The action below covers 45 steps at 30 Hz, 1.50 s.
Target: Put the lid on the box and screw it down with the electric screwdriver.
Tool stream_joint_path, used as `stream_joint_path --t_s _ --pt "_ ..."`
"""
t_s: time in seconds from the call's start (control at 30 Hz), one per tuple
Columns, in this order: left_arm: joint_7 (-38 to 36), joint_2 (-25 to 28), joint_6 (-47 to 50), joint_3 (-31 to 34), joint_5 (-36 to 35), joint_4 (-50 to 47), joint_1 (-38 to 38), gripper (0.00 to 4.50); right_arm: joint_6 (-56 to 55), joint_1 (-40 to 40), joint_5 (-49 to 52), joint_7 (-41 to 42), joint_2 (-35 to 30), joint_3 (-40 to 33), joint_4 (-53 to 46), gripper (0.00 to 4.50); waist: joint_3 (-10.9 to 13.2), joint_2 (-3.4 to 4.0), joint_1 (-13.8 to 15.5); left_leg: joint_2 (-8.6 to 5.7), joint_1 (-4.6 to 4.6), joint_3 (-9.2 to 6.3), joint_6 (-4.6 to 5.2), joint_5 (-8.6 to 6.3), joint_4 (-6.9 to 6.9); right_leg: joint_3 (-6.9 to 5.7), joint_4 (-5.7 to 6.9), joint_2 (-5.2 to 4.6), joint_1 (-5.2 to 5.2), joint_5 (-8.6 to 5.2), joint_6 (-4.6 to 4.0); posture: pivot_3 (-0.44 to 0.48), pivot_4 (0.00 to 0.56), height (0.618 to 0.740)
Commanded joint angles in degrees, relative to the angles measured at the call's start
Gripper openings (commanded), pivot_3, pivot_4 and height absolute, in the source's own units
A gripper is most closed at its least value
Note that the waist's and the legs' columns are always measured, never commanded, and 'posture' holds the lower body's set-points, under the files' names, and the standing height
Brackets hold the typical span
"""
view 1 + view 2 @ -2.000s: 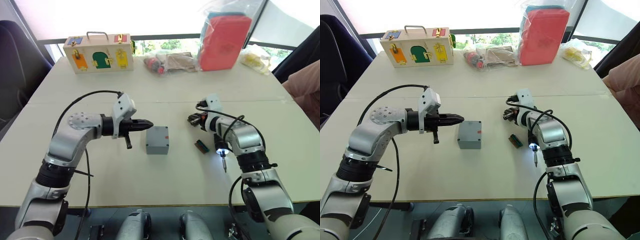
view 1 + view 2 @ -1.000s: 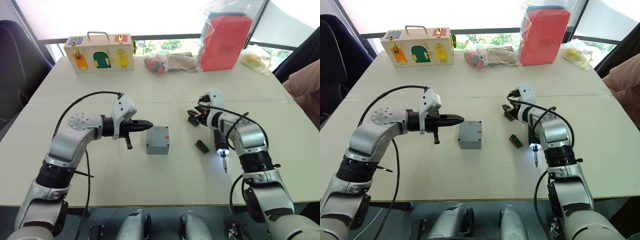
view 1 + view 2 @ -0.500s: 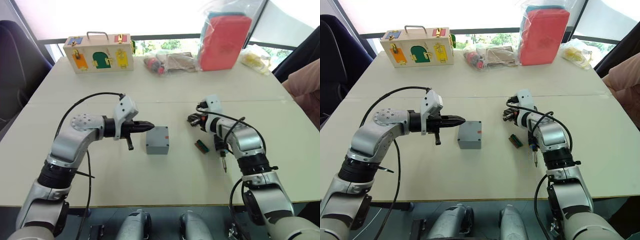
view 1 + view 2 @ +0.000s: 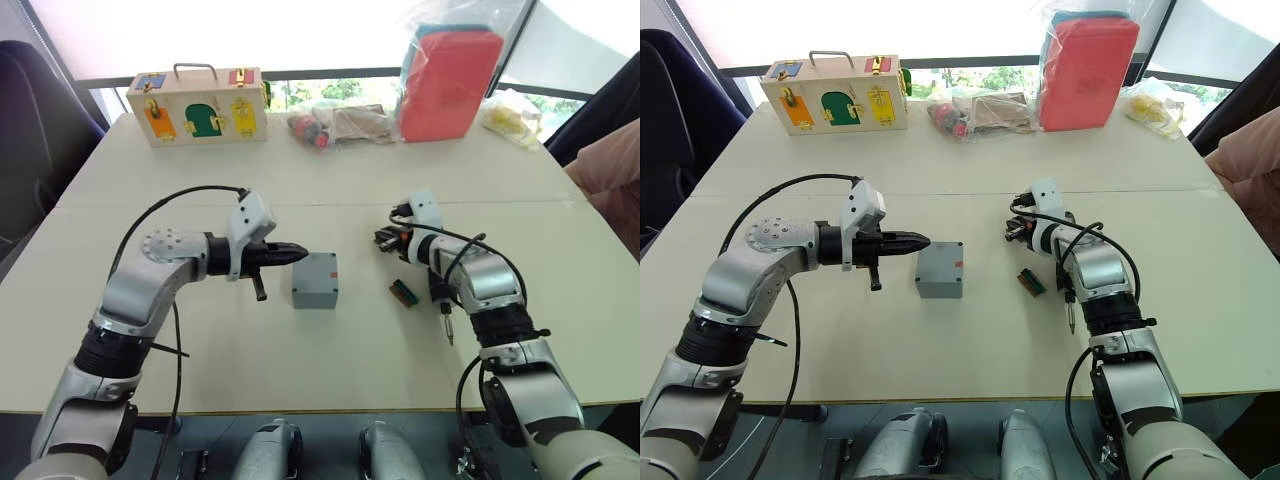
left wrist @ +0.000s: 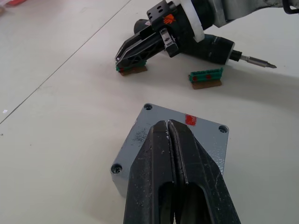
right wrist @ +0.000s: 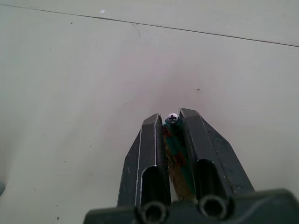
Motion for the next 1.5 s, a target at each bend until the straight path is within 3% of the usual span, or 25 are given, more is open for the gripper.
stream_joint_path --t_s 0.03,0.13,0.53,0.93,1.17,1.5 --pt "0.2 0.5 -0.3 1.1 -0.8 -2.1 -0.2 0.0 -1.3 -2.2 -0.2 -0.3 0.4 -0.7 -0.2 0.35 0.0 0.0 0.0 0.0 0.0 0.0 0.0 0.0 0.0 0.0 0.0 0.0 0.0 0.0 0.0 0.0 0.15 0.74" --pt "0.3 0.5 -0.3 1.1 -0.8 -2.1 -0.1 0.0 -1.5 -2.2 -0.2 -0.4 0.5 -0.6 0.1 0.01 0.0 0.0 0.0 0.0 0.0 0.0 0.0 0.0 0.0 0.0 0.0 0.0 0.0 0.0 0.0 0.0 0.15 0.74" --pt "0.2 0.7 -0.4 1.5 -1.0 -1.8 -0.1 0.0 -1.0 -2.0 0.4 0.3 -0.9 -1.4 -3.3 0.01 0.0 0.0 0.0 0.0 0.0 0.0 -0.01 0.0 0.0 0.0 0.0 0.0 0.0 0.0 0.0 0.0 0.15 0.74" --pt "-0.4 1.5 -0.7 2.4 -1.4 -0.5 -0.3 0.0 5.6 -1.3 3.9 0.6 -1.9 -3.9 -14.3 0.01 0.0 0.0 0.0 0.0 0.0 0.0 0.0 0.0 0.0 0.0 0.01 0.0 -0.01 0.0 0.0 0.0 0.15 0.74" --pt "-4.4 9.0 0.4 4.9 -3.1 -2.8 4.4 0.0 12.4 4.4 12.9 7.7 -1.0 -0.4 -33.2 0.01 0.0 0.0 -0.2 0.06 0.0 -0.01 0.02 -0.02 -0.05 0.02 0.0 0.05 -0.04 0.0 0.0 0.0 0.15 0.74" --pt "-2.3 11.4 3.4 8.0 -5.8 -6.7 7.9 0.0 11.9 8.9 13.0 7.7 -0.8 4.6 -35.6 0.01 0.0 -0.02 0.1 0.0 0.0 -0.05 0.22 -0.13 -0.02 0.01 0.01 0.0 -0.01 -0.01 -0.01 0.0 0.15 0.74"
